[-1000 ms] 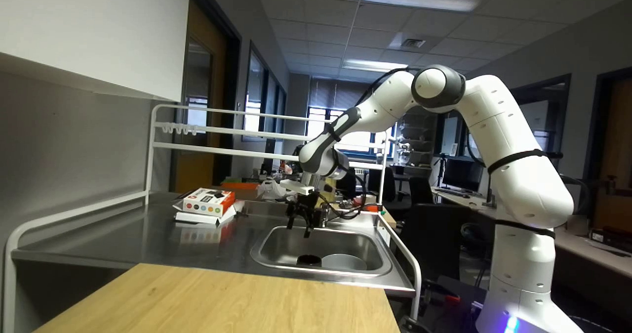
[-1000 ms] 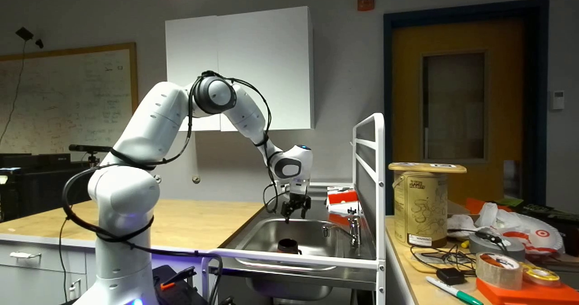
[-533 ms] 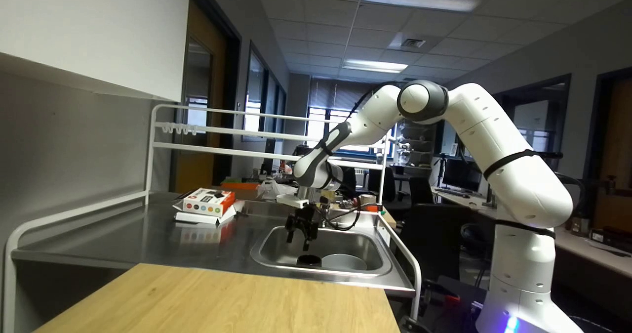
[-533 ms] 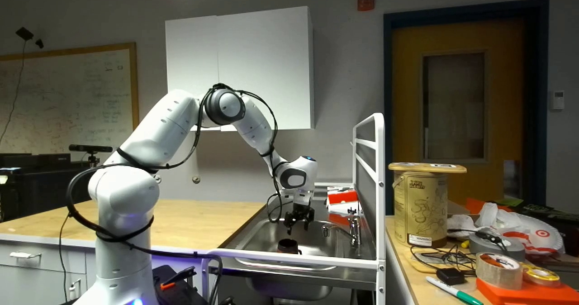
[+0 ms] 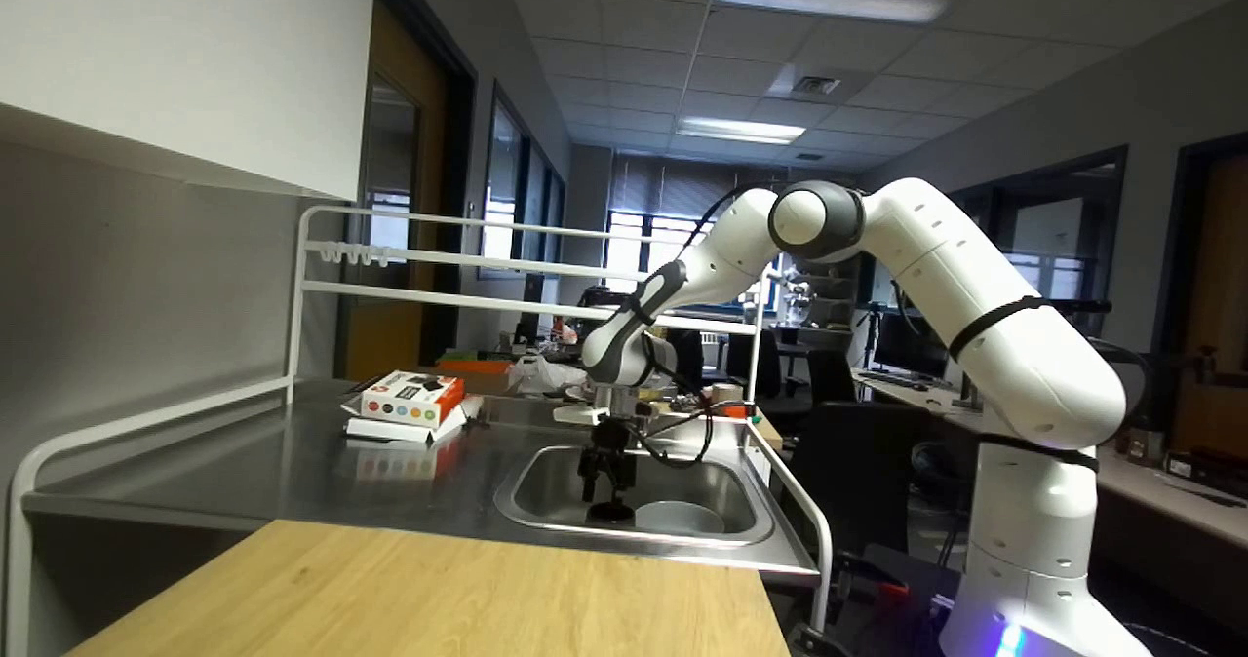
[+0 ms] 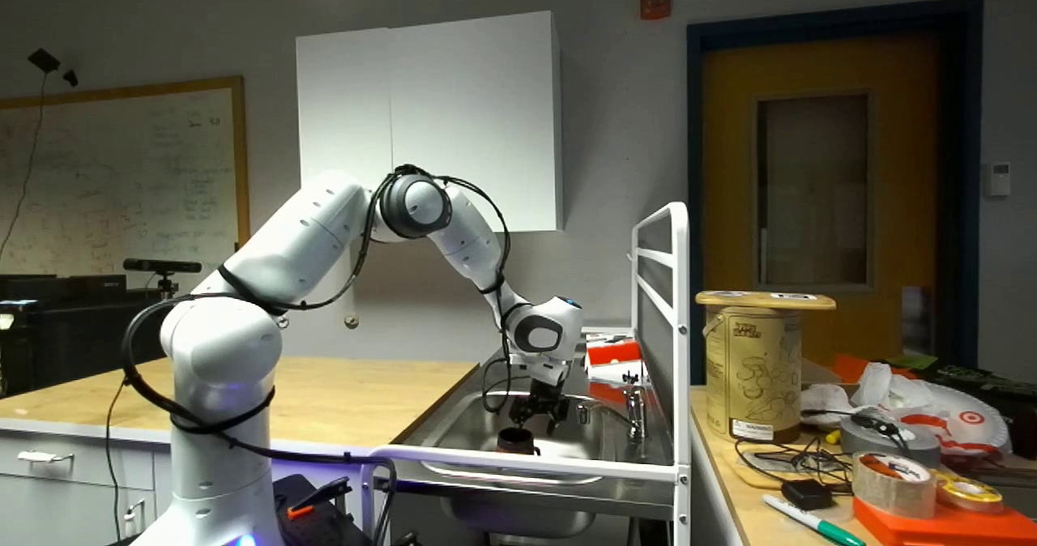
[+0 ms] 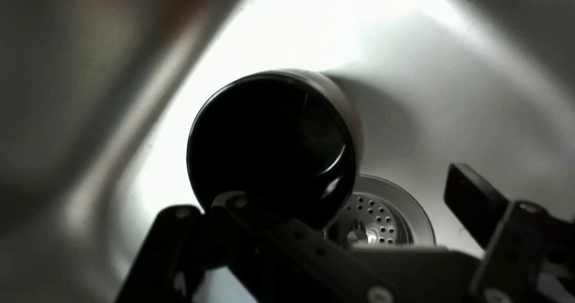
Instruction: Remove the mug cup from the sink
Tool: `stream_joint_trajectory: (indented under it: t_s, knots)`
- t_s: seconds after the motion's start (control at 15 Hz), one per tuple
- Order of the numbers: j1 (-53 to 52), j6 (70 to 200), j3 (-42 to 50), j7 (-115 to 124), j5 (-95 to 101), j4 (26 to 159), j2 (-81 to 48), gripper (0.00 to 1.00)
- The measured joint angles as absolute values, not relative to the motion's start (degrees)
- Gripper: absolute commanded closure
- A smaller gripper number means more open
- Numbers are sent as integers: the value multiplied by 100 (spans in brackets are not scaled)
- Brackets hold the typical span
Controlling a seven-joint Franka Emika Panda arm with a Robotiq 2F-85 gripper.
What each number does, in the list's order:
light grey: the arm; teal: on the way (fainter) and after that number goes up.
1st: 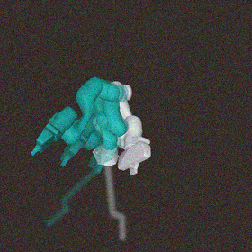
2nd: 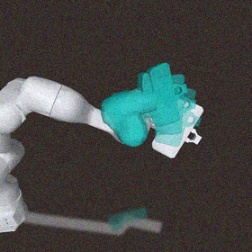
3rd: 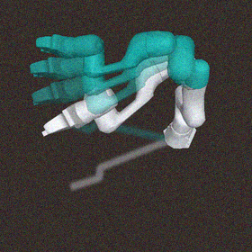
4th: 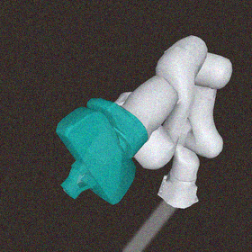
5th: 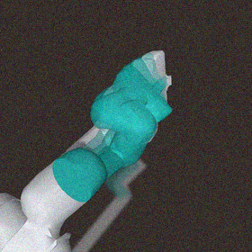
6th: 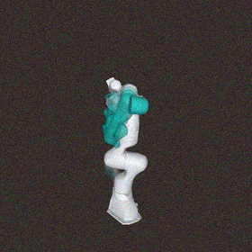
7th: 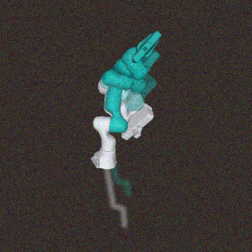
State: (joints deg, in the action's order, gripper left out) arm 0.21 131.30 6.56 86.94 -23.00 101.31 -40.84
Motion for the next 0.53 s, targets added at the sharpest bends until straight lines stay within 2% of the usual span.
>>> stream_joint_trajectory:
  t_s: [0.07, 0.53]
  knots:
    - [45, 13063, 656, 8715, -2300, 10079, -4125, 25]
    - [111, 12705, 677, 8864, -2245, 9753, -4329, 80]
